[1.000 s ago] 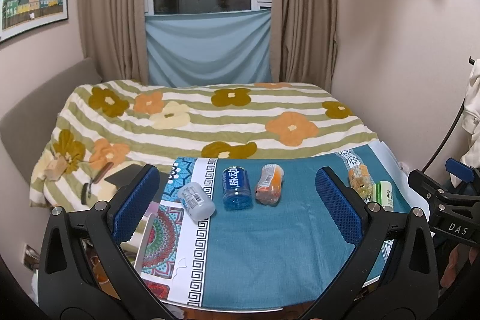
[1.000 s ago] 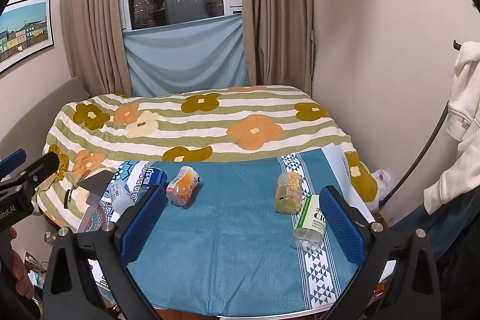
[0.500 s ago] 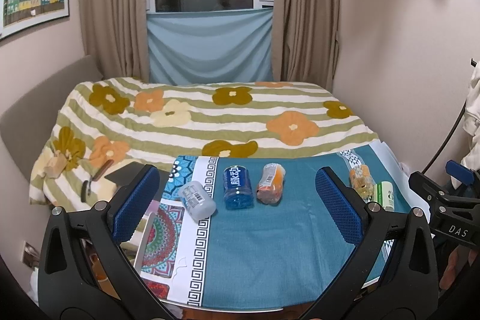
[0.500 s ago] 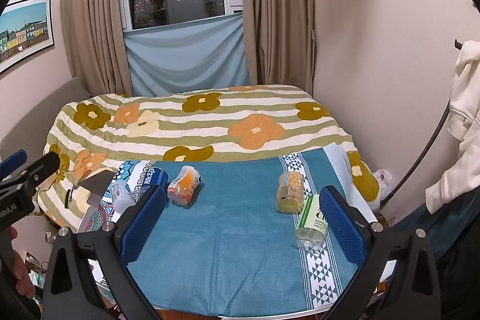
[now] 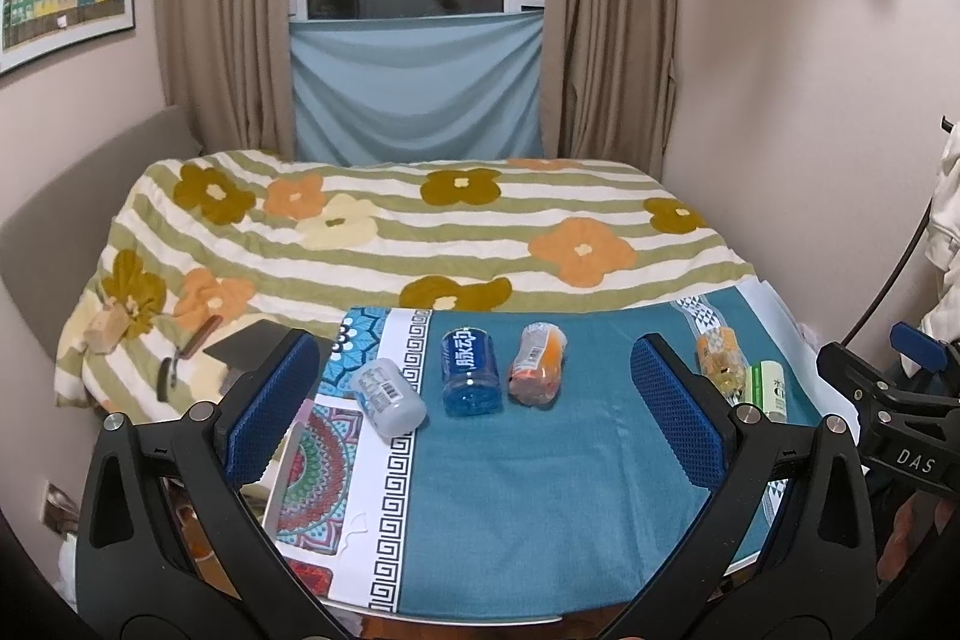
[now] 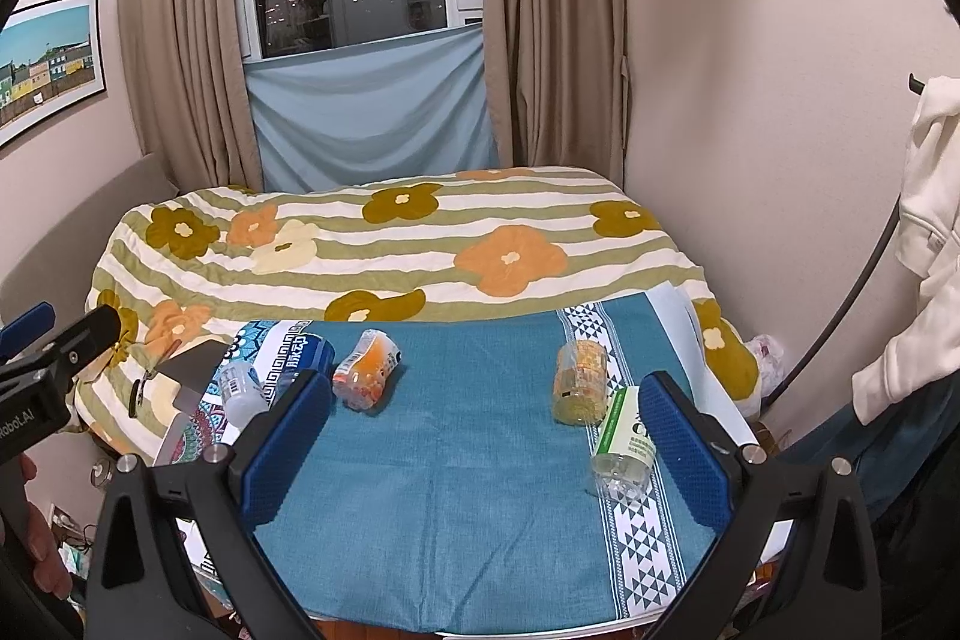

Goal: Flip cup upright
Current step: 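Move the right gripper to the lying white-green cup and close on it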

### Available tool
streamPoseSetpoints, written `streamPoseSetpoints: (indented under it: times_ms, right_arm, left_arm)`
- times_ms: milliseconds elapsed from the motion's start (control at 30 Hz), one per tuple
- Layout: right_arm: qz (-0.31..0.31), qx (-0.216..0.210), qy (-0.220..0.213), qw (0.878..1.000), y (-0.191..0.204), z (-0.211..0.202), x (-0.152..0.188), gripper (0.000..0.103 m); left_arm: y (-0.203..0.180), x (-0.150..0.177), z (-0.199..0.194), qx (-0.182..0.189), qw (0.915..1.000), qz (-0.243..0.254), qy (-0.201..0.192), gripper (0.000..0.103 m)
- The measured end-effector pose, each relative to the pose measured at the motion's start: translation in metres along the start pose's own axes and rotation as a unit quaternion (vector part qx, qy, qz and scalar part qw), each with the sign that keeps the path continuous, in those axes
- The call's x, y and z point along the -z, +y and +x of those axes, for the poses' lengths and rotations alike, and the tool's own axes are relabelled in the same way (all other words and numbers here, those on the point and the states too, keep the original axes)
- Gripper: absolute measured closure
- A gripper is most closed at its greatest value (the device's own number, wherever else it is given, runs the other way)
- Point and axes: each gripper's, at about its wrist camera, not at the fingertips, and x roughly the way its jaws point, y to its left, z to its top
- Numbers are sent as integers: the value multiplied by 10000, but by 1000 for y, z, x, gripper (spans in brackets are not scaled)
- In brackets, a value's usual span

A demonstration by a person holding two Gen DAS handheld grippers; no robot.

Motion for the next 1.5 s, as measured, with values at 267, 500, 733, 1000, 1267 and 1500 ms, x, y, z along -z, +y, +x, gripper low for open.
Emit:
streamPoseSetpoints:
  times_ms: [267,500,733,1000,1267,1500]
  right_arm:
    - [253,340,398,9983,-19,21,9,0]
    - [626,591,1002,9912,-57,61,22,0]
    - [1043,528,1829,9762,-111,125,34,0]
    - [1387,279,2670,9533,-159,197,47,1]
    - [1371,35,3225,9366,-170,244,60,10]
    - [1430,-119,3638,9204,-171,261,69,17]
  left_arm:
    - [-13,7,31,137,9984,165,529,0]
    - [-37,17,71,338,9931,418,1047,0]
    - [-66,35,119,427,9841,686,1579,0]
    - [-89,50,166,269,9761,755,2018,0]
    - [-105,61,194,166,9697,769,2315,0]
    - [-115,65,208,132,9667,699,2457,0]
